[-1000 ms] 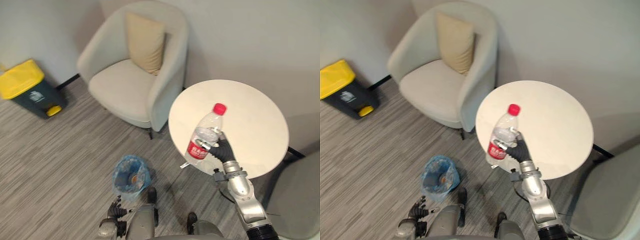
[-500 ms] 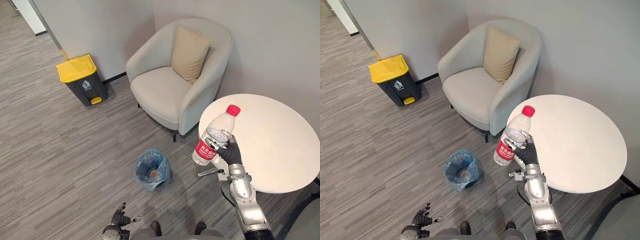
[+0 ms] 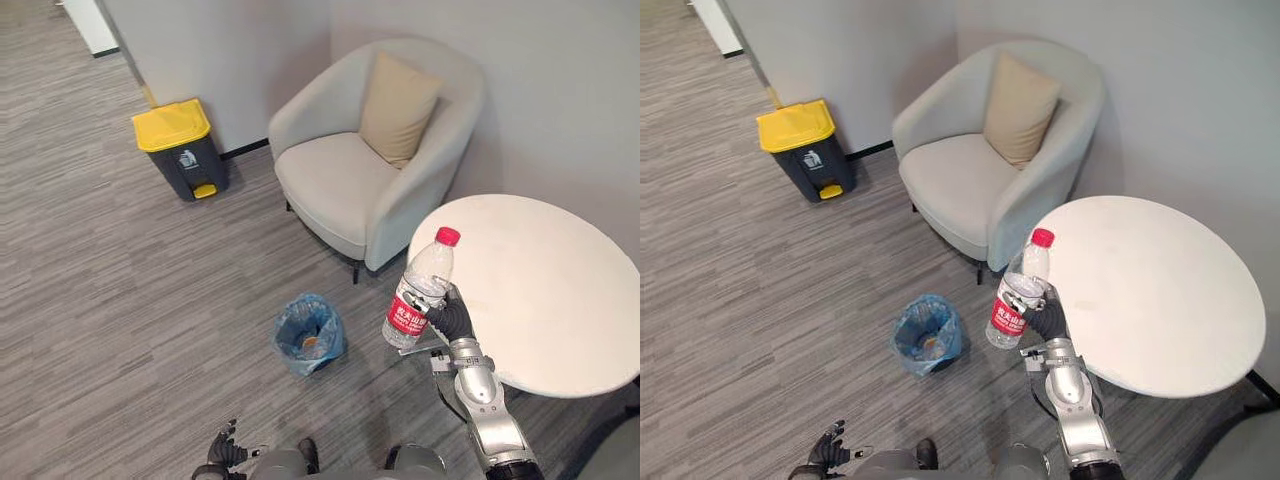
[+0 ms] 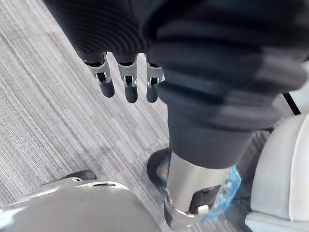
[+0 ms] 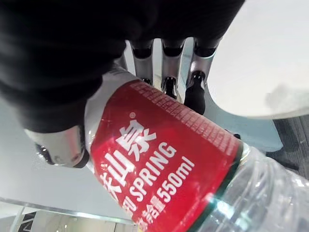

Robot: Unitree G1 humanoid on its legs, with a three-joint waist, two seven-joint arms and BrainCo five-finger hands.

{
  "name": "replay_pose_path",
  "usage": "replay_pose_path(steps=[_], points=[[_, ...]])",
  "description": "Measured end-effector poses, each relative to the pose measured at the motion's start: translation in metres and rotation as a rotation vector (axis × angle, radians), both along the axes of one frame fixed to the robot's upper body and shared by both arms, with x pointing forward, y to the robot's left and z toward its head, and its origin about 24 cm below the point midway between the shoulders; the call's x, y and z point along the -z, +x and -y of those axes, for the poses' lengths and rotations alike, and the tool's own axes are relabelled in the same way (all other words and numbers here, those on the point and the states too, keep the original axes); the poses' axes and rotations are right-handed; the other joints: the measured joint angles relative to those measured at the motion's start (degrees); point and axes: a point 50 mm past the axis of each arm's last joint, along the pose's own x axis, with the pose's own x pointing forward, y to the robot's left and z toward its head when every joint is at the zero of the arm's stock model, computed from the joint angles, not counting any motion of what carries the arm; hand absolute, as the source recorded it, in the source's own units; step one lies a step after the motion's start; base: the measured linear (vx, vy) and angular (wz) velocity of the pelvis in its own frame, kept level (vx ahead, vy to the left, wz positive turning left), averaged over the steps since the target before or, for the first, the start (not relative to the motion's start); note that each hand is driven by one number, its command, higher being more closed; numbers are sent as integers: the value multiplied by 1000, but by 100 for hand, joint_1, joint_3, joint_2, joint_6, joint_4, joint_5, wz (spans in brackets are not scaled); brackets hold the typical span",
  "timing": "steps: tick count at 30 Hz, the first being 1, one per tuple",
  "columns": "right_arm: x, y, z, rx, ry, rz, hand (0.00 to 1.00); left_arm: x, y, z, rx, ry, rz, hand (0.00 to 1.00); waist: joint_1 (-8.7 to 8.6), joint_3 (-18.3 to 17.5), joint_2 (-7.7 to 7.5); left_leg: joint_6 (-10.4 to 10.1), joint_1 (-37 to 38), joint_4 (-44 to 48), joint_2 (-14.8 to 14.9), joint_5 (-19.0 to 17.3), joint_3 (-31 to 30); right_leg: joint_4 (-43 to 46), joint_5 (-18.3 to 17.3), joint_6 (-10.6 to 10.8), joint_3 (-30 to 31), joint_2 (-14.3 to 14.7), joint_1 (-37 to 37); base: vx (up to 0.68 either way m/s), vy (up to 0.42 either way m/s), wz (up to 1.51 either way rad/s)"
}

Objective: Gather rubbish on tea table into small bin, then transfer packed bag to large trash can.

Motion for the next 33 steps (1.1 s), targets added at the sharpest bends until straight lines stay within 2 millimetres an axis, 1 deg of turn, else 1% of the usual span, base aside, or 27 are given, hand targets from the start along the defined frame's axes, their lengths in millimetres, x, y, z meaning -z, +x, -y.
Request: replay_pose_path(steps=[1, 2, 3, 5, 6, 7, 8, 9, 10, 11, 12, 13, 15, 17, 19, 20, 21, 22, 24, 25, 29, 33], points=[[1, -1, 0, -5, -2, -7, 100, 0, -1, -1, -11, 0, 0, 0, 0, 42, 28, 48, 72, 12, 14, -18, -208, 565, -47, -72, 273, 34, -318, 193, 65, 75], [3, -3, -1, -9, -1, -17, 100, -1, 1, -1, -22, -5, 9, 0, -23, 87, 111, 70, 89, 23, 69, -41, -375, 500, -172, -57, 482, 230, -413, 198, 7, 88], [4, -3, -2, -21, -3, -20, 100, -1, 0, -2, -29, -5, 7, 0, -40, 97, 94, 70, 110, 7, 114, -53, -580, 385, -231, -110, 675, 447, -562, 161, -40, 77], [3, -3, -3, -33, -7, -20, 100, -2, 1, -7, -28, 7, 9, 0, -76, 124, 55, 30, 169, -26, 150, -75, -810, 104, -211, -102, 802, 698, -757, 139, -77, 69], [3, -3, -3, -33, -7, -20, 100, -2, 1, -7, -27, 7, 8, 0, -103, 120, 41, -1, 170, -11, 146, -87, -867, -82, -169, -117, 835, 760, -774, 243, -190, 106], [4, -4, -1, -30, -10, -24, 100, -1, -1, -9, -29, 11, 1, 0, -152, 59, -220, -174, 182, 176, -54, -220, -1129, -695, 635, -400, 1031, 748, -695, 246, -208, 100], [5, -5, 3, -24, -20, -32, 100, -1, 0, -7, -32, 6, 1, 0, -181, 67, -132, -225, 198, 254, -7, -288, -1205, -629, 562, -392, 922, 754, -623, 288, -223, 99], [6, -6, 5, -23, -32, -39, 100, -2, 3, -5, -28, 0, 17, 0, -146, 7, 21, -272, 195, 254, 94, -327, -1283, -702, 482, -439, 789, 820, -556, 264, -174, 51], [4, -4, 8, -21, -40, -31, 100, -1, 5, -1, -29, -10, 24, 0, -129, -28, 233, -341, 165, 275, 260, -368, -1350, -907, 470, -477, 608, 956, -469, 275, -166, 42], [4, -4, 10, -15, -41, -31, 100, -1, 7, 1, -29, -15, 30, 0, -126, -9, 264, -350, 109, 342, 317, -373, -1331, -1034, 483, -497, 544, 1009, -404, 251, -148, 48], [5, -6, 12, -5, -41, -38, 100, -1, 9, 4, -36, -24, 36, 0, -130, -8, 366, -386, 21, 612, 437, -394, -1183, -1272, 503, -531, 413, 1117, -169, 187, -110, 37], [6, -7, 13, -3, -40, -45, 100, -1, 9, 4, -45, -27, 36, 0, -131, 9, 340, -410, -11, 805, 491, -409, -1086, -1380, 514, -548, 369, 1164, -17, 223, -120, 33], [8, -9, 11, 0, -16, -48, 100, -1, 9, 5, -58, -32, 40, 0, -83, 99, 234, -452, -192, 1725, 758, -504, -414, -1859, 579, -653, 259, 1287, 637, 212, -106, 11], [6, -8, 11, 2, -12, -35, 100, -2, 10, 4, -62, -29, 46, 0, -65, 114, 204, -419, -322, 1746, 864, -522, -137, -1962, 583, -659, 252, 1292, 798, 149, -22, -1], [4, -7, 15, 20, -15, -25, 100, -3, 15, 5, -56, -32, 56, 0, -58, 151, 276, -438, -440, 1256, 872, -445, -121, -1956, 583, -641, 275, 1262, 814, 95, 95, -7], [3, -7, 17, 22, -26, -23, 100, -3, 16, 7, -55, -36, 60, 0, -70, 163, 387, -453, -451, 772, 939, 11, -124, -1953, 572, -557, 309, 1332, 816, 63, 130, -12], [6, -7, 16, 25, -19, -33, 100, -3, 17, 5, -54, -30, 62, 0, -41, 171, 315, -448, -368, 695, 856, 25, -76, -1976, 565, -463, 389, 1267, 818, 113, 203, -10], [7, -7, 11, 12, -8, -37, 100, -4, 18, 4, -45, -26, 66, 0, -26, 186, 226, -377, -286, 529, 721, 99, -22, -2039, 580, -384, 451, 1162, 814, 67, 138, -6], [7, -7, 9, 13, 0, -37, 100, -5, 19, 5, -41, -27, 71, 0, 24, 204, 221, -335, -239, 437, 630, 127, 30, -2048, 592, -340, 493, 1063, 802, 34, 135, -3], [8, -7, 9, 12, 0, -38, 100, -4, 18, 5, -41, -27, 69, 0, 44, 213, 225, -282, -192, 352, 571, 163, 62, -2045, 593, -317, 509, 1039, 802, 5, 76, -2], [14, -3, 5, 1, -4, -63, 100, -4, 15, 2, -44, -20, 60, 0, 57, 220, 211, -201, -137, 8, 450, 339, 131, -2032, 632, -254, 617, 956, 652, -29, 36, -7], [21, -5, 4, -4, -10, -97, 100, -4, 16, 2, -43, -19, 62, 0, 48, 248, 191, -225, -123, -77, 448, 373, 170, -2021, 655, -236, 691, 961, 589, -55, -6, -10]])
